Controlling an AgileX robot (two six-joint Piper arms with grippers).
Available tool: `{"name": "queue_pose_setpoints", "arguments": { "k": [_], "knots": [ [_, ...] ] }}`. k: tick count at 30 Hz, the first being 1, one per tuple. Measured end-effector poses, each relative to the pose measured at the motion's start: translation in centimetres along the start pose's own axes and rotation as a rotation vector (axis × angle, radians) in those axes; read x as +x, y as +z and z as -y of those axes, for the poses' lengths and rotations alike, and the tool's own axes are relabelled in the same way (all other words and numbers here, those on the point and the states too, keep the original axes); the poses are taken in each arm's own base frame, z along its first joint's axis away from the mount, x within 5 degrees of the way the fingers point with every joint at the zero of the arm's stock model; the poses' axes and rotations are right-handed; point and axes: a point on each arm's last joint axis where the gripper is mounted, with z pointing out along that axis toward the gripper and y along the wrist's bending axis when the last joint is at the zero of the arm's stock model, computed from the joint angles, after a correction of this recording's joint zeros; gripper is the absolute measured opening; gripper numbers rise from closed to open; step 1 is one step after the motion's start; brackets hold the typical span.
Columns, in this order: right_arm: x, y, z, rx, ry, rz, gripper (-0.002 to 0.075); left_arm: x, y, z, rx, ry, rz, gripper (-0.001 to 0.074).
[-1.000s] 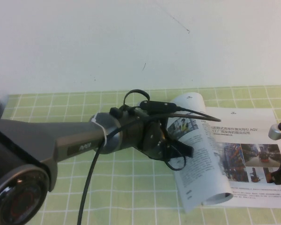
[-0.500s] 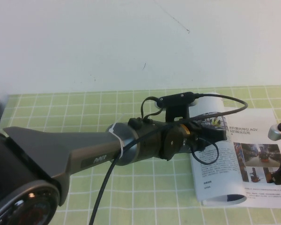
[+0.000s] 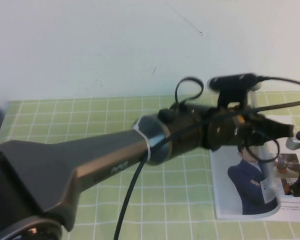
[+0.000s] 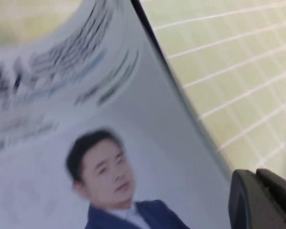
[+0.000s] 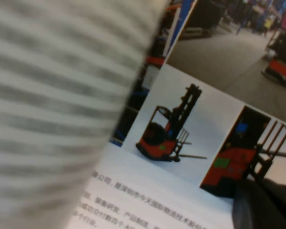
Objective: Close book
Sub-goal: 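Close the open booklet and leave it lying on the table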
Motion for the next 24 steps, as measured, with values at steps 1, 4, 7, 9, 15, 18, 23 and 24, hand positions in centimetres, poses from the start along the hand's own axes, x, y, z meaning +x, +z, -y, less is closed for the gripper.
{"name": "queue_pose_setpoints", "arguments": {
  "k": [1, 4, 7, 9, 15, 18, 23, 24],
  "knots": [
    [-0.1, -0.2, 0.0, 0.007, -0.008, 0.005, -0.0003, -0.7, -0.7, 0.9, 0.017, 0.065, -0.002, -0.0004],
    [0.0, -0.9, 0.1, 0.054, -0.059, 0.02, -0.0003, -3.0, -3.6, 3.1, 0.057, 0.247, -0.012, -0.0004],
    [-0.2, -3.4, 0.5, 0.13, -0.103, 0.073, -0.0003, -5.1, -6.7, 4.2, 0.061, 0.37, -0.028, -0.0004],
    [-0.4, -6.0, 0.6, 0.193, -0.117, 0.135, -0.0003, -6.2, -8.9, 4.2, 0.032, 0.434, -0.048, -0.0004],
    [-0.1, -13.8, -0.9, 0.316, -0.07, 0.352, -0.0003, -8.3, -14.7, 2.5, -0.137, 0.568, -0.13, -0.0004],
    [0.7, -17.0, -2.6, 0.329, -0.047, 0.443, -0.0003, -9.2, -17.7, 2.1, -0.239, 0.611, -0.117, -0.0004],
    [3.1, -22.3, -6.0, 0.345, -0.056, 0.603, -0.0003, -10.6, -23.2, 2.7, -0.326, 0.603, 0.002, -0.0004],
    [3.7, -23.3, -6.8, 0.349, -0.069, 0.63, -0.0003, -10.6, -24.3, 2.9, -0.327, 0.607, 0.026, -0.0004]
  ]
}}
